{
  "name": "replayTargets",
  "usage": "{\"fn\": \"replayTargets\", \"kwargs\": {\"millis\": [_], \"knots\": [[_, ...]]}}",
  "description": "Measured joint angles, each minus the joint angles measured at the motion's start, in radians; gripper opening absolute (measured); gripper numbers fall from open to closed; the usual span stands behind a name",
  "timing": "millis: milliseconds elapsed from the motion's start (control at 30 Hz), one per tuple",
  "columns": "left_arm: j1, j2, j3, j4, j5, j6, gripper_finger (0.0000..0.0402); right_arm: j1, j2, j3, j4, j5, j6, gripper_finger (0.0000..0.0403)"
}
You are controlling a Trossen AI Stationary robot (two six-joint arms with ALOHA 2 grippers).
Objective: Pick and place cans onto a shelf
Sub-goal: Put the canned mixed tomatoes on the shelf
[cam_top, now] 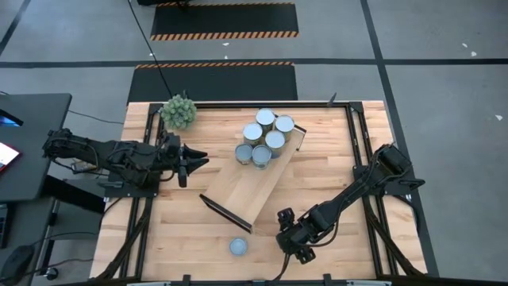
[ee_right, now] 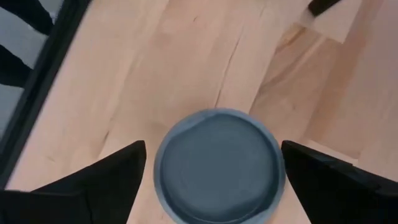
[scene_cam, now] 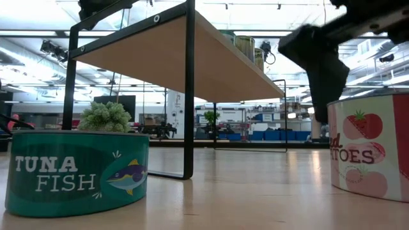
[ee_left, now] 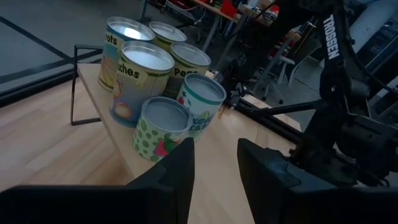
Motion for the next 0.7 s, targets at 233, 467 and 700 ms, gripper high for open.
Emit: {"fn": "replayTargets", "kwargs": {"millis": [233, 467, 700], "knots": [[0.0, 0.0, 0.0, -0.005, 0.0, 0.001, 0.0128, -0.008, 0.0, -0.044, 0.015, 0.031, 0.004, 0.0356], [0.0, 0.0, 0.0, -0.005, 0.0, 0.002, 0.0128, -0.031, -0.004, -0.074, 0.047, 0.019, 0.028, 0.0292], [0.0, 0.0, 0.0, -0.004, 0.0, -0.011, 0.0128, -0.064, -0.078, 0.013, -0.148, 0.025, 0.101, 0.0292]]}}
